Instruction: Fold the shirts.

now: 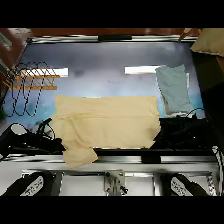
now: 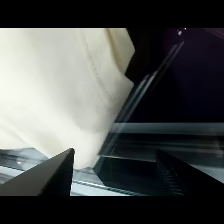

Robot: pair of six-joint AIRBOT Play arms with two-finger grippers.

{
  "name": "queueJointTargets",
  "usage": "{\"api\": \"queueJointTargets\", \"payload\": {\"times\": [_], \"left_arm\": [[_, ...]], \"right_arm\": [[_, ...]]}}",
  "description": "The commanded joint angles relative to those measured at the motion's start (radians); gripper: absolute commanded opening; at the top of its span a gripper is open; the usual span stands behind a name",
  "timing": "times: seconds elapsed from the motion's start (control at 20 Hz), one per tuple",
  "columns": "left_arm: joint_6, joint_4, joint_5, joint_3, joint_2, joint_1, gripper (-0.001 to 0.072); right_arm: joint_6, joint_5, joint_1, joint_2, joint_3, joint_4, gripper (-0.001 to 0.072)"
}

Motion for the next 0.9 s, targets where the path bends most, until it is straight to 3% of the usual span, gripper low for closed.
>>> {"api": "queueJointTargets", "payload": {"times": [0.0, 0.1, 0.15, 0.25, 0.35, 0.55, 0.65, 0.85], "left_arm": [[0.000, 0.000, 0.000, 0.003, 0.026, 0.008, 0.0036], [0.000, 0.000, -0.001, 0.011, 0.026, 0.008, 0.0036], [0.000, 0.000, -0.002, 0.021, 0.026, 0.008, 0.0036], [0.001, 0.000, 0.003, 0.052, 0.026, 0.008, 0.0036], [0.009, 0.000, 0.034, 0.094, 0.026, 0.014, 0.0036], [0.046, -0.006, 0.036, 0.235, 0.025, 0.027, 0.0034], [0.065, -0.026, 0.046, 0.328, 0.005, 0.027, 0.0033], [0.068, -0.047, 0.087, 0.491, -0.170, 0.027, 0.0033]], "right_arm": [[0.004, 0.091, 0.035, 0.000, -0.030, 0.040, 0.0598], [0.032, 0.143, 0.110, -0.014, -0.030, 0.040, 0.0598], [0.041, 0.158, 0.148, -0.031, -0.029, 0.038, 0.0556], [0.068, 0.188, 0.190, -0.045, -0.029, 0.022, 0.0258], [0.069, 0.190, 0.195, -0.044, -0.023, 0.023, 0.0082], [-0.003, 0.163, 0.195, 0.042, 0.090, 0.022, 0.0084], [0.014, 0.187, 0.195, 0.053, 0.196, 0.000, 0.0084], [0.023, 0.193, 0.212, -0.133, 0.426, -0.007, 0.0083]]}}
